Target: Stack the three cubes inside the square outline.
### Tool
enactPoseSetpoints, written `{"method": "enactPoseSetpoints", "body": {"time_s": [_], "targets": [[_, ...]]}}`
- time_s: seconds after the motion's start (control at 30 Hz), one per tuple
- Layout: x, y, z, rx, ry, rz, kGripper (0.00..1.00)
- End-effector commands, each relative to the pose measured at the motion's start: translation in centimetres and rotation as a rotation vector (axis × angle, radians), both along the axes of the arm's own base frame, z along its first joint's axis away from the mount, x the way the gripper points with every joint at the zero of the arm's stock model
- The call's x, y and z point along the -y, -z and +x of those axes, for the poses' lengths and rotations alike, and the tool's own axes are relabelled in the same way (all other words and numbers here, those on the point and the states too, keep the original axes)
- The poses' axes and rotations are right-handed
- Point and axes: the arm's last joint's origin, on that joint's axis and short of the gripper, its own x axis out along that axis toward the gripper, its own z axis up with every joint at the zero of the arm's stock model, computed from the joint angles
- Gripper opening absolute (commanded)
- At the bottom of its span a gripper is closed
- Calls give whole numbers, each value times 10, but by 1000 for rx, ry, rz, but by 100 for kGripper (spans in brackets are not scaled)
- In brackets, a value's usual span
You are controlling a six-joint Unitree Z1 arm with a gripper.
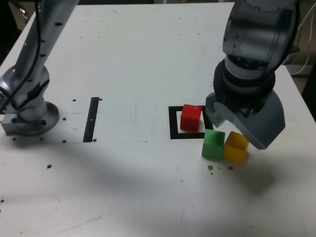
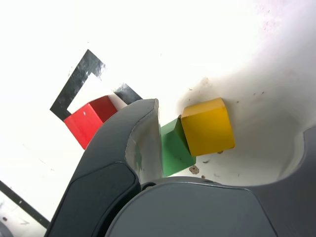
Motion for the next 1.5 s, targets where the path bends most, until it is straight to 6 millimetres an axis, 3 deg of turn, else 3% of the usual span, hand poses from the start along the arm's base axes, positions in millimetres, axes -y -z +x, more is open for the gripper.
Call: {"method": "enactPoseSetpoints", "body": {"time_s": [0.0, 0.77, 1.1, 1.27, 1.47], "targets": [[0, 2, 1, 14, 3, 6, 99], [-3, 37, 5, 56, 36, 78, 95], [-2, 44, 2, 27, 40, 56, 92], [-3, 40, -1, 18, 44, 37, 85], [1, 38, 4, 36, 43, -9, 66]]}}
